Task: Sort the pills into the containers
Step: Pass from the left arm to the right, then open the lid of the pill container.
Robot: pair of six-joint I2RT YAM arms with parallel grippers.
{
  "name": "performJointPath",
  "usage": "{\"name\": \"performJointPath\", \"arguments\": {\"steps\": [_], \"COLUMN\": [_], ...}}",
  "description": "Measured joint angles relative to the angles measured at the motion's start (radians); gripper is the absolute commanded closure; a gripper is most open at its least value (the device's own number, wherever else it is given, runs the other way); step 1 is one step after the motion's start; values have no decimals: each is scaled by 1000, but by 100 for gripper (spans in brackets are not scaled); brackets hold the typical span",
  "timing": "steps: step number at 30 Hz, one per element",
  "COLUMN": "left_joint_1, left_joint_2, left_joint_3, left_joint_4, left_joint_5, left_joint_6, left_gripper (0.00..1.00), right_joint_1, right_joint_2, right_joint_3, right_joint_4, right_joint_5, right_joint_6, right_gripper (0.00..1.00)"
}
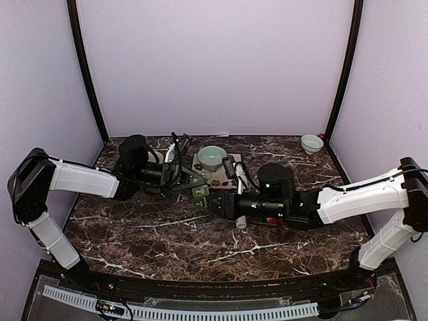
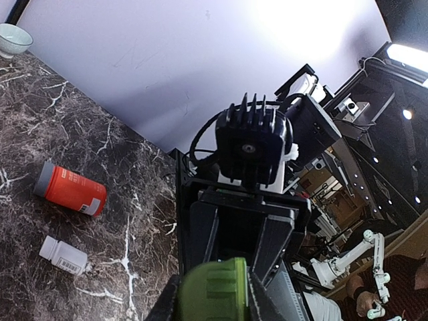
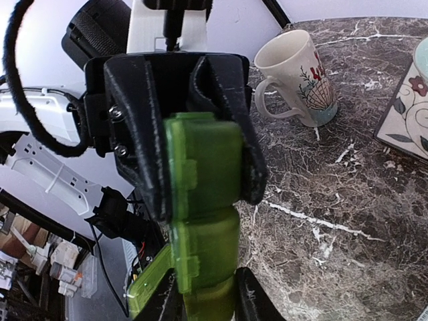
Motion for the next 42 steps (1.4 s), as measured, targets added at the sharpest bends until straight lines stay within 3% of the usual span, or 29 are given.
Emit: {"name": "performJointPath", "arguments": {"steps": [5,8,11,13,17,27,37,42], "left_joint_1": [4,6,6,6,6,6,-32,-114], "left_joint_2": [4,6,6,6,1,-106,-216,-216], "left_joint_3": [0,0,0,0,0,-26,-44,-14], "left_joint_4": [7,6,4,-1,-16,-116,-354,-521], "left_joint_5": [11,11,9,4,-27,-169,-382,-506], "left_joint_6": [-12,-12,-10,-7,14,108,242,314], "left_gripper": [100,96,73,50,31,25,24,12], "right_joint_1": [-9,-14,-16,-16,-16,-16,-3,34], "right_joint_2": [26,32,33,34,34,32,38,79], "right_joint_3": [3,4,4,4,4,5,120,233], "right_joint_4": [22,28,30,30,30,-11,-219,-331], "right_joint_5": [-37,-52,-56,-58,-63,6,219,370], "right_joint_6": [24,33,38,42,57,56,26,5], "right_gripper": [94,100,100,100,100,100,100,100]}}
